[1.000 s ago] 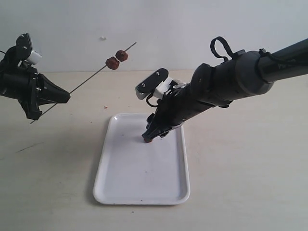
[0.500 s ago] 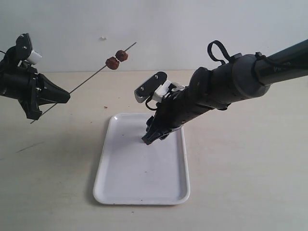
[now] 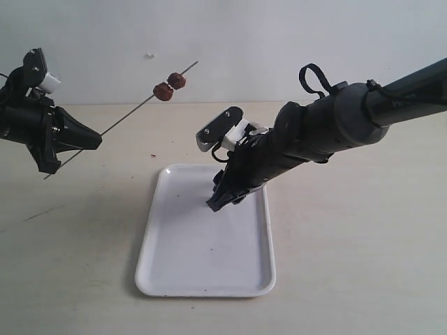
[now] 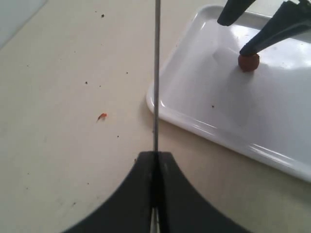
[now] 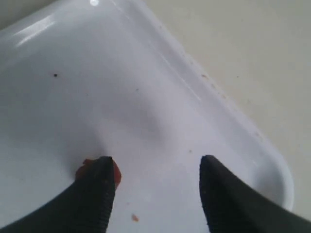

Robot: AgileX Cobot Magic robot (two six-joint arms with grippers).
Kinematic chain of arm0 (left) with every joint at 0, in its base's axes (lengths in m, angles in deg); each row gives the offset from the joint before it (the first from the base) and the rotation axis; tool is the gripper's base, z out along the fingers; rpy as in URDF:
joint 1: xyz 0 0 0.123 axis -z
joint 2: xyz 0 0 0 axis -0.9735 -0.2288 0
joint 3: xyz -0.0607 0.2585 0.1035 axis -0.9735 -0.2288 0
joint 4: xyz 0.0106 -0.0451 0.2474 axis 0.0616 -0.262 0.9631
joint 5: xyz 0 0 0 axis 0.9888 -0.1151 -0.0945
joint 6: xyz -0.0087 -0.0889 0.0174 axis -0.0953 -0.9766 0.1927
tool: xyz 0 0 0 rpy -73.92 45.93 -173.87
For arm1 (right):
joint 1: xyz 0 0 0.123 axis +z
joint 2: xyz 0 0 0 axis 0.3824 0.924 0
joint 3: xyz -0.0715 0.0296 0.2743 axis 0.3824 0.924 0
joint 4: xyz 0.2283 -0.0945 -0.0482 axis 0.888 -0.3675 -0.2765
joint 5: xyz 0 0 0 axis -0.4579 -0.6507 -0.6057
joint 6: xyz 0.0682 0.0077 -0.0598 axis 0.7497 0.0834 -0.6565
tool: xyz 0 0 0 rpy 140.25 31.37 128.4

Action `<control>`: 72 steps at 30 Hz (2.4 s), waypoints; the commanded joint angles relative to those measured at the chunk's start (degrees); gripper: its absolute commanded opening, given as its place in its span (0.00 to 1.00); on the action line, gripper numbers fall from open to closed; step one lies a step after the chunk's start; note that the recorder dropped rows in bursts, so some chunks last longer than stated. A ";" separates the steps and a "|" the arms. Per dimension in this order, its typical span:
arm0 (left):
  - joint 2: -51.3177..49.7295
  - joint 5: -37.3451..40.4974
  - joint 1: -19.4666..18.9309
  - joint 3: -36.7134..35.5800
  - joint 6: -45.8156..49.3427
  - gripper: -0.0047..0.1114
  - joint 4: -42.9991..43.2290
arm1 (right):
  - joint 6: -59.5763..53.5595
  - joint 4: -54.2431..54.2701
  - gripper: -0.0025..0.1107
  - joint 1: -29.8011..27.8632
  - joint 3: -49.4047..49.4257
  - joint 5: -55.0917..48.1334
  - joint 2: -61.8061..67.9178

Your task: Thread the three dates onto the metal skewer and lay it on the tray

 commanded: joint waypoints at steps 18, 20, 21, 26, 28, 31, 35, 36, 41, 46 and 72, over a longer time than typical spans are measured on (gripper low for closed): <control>0.08 0.13 -0.13 0.16 -0.05 0.04 -1.29 | 0.31 -3.12 0.49 0.07 -0.42 3.27 -2.90; 0.08 0.13 -0.13 0.16 -0.05 0.04 -1.29 | 0.19 -3.22 0.49 0.07 -0.42 3.00 -4.22; 0.08 0.13 -0.13 0.16 -0.05 0.04 -1.41 | -0.31 -3.22 0.49 0.07 -0.42 1.89 -4.65; 0.08 0.13 -0.13 0.16 -0.05 0.04 -1.41 | 0.30 -8.72 0.49 0.86 -0.42 -4.51 -4.06; 0.08 0.13 -0.13 0.16 -0.05 0.04 -1.41 | 0.17 -9.53 0.49 1.56 -0.42 -5.85 -3.79; 0.08 0.13 -0.13 0.16 -0.05 0.04 -1.41 | -0.32 -10.72 0.49 3.19 -0.42 -6.00 -3.34; 0.08 0.13 -0.13 0.16 -0.21 0.04 -1.41 | -0.22 -12.23 0.49 5.16 -0.42 -3.58 -2.31; 0.08 0.13 -0.13 0.16 -0.21 0.04 -1.41 | -0.22 -12.23 0.49 5.22 -0.42 -2.76 -2.07; 0.08 0.13 -0.13 0.16 -0.32 0.04 -1.41 | 1.21 -15.01 0.49 5.36 -0.42 -1.97 -1.36; 0.08 0.13 -0.13 0.16 -0.32 0.04 -1.41 | 7.80 -21.35 0.49 5.36 -0.42 0.12 -1.36; 0.08 0.13 -0.13 0.16 -0.32 0.04 -1.41 | 19.44 -28.66 0.49 0.08 -0.42 2.84 -1.36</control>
